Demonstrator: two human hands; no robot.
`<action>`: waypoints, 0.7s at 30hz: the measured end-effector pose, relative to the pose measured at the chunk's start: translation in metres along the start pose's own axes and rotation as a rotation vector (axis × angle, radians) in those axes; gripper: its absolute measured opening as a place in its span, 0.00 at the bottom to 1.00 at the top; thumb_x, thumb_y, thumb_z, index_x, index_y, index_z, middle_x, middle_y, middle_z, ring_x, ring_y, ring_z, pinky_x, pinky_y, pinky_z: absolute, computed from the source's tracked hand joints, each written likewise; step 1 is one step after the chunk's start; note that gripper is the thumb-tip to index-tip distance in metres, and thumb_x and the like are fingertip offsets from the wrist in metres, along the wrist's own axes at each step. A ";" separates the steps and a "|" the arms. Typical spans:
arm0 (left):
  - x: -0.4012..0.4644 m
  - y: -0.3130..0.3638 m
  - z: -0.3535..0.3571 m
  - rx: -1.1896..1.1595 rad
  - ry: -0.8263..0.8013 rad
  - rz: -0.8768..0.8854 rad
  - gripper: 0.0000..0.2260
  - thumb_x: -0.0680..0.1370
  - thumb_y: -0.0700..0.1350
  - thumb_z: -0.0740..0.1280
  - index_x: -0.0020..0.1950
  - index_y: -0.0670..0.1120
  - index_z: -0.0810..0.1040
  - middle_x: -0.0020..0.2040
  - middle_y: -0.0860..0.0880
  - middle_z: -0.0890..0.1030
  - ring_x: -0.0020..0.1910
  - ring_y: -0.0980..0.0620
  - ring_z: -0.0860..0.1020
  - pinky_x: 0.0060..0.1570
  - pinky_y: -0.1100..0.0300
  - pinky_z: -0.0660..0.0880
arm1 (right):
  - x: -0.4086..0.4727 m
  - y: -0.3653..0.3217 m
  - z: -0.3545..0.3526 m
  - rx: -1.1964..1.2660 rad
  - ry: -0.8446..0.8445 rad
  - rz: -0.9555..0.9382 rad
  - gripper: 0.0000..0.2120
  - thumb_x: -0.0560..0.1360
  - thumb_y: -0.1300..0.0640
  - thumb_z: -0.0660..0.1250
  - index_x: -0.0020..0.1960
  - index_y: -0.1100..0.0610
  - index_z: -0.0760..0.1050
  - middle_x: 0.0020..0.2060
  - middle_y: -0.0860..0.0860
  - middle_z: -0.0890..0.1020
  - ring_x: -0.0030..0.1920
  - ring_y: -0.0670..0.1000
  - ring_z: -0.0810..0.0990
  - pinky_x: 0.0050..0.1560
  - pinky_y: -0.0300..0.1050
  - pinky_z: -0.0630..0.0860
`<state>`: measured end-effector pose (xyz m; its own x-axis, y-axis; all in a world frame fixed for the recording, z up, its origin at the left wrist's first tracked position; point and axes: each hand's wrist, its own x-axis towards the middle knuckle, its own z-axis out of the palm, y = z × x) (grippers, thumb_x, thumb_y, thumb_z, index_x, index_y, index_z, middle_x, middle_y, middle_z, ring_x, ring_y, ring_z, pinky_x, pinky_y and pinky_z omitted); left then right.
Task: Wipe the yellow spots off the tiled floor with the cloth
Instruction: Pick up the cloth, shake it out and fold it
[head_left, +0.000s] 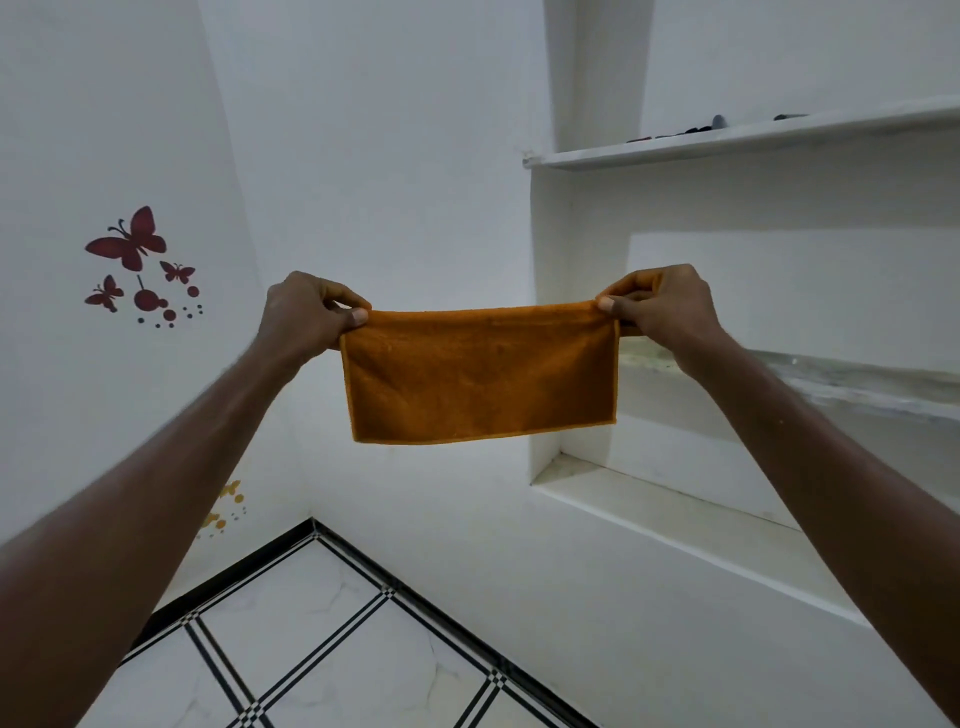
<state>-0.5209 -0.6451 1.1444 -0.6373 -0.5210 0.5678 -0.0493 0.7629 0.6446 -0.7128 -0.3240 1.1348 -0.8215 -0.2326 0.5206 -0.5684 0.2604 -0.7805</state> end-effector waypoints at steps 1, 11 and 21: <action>0.001 0.001 -0.003 0.021 -0.018 0.015 0.05 0.76 0.43 0.74 0.51 0.44 0.86 0.40 0.44 0.85 0.37 0.48 0.85 0.39 0.61 0.82 | 0.000 -0.002 -0.002 -0.023 0.004 -0.037 0.10 0.74 0.57 0.77 0.53 0.60 0.84 0.44 0.56 0.87 0.44 0.53 0.88 0.51 0.49 0.86; 0.006 0.013 -0.033 -0.075 -0.279 -0.027 0.10 0.72 0.44 0.76 0.49 0.41 0.86 0.43 0.42 0.86 0.42 0.48 0.86 0.39 0.64 0.82 | 0.004 -0.023 -0.016 -0.286 0.087 -0.290 0.05 0.75 0.58 0.75 0.49 0.59 0.85 0.33 0.49 0.81 0.34 0.48 0.83 0.44 0.44 0.82; -0.010 0.030 -0.051 -0.153 -0.241 0.030 0.09 0.72 0.47 0.75 0.48 0.44 0.85 0.43 0.46 0.86 0.44 0.52 0.85 0.44 0.60 0.83 | -0.006 -0.035 -0.043 -0.371 0.101 -0.376 0.06 0.79 0.56 0.71 0.49 0.57 0.85 0.37 0.50 0.81 0.36 0.48 0.79 0.40 0.42 0.76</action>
<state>-0.4772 -0.6364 1.1841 -0.8020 -0.3789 0.4618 0.0773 0.7008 0.7092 -0.6899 -0.2919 1.1736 -0.5482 -0.2868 0.7856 -0.7871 0.4946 -0.3686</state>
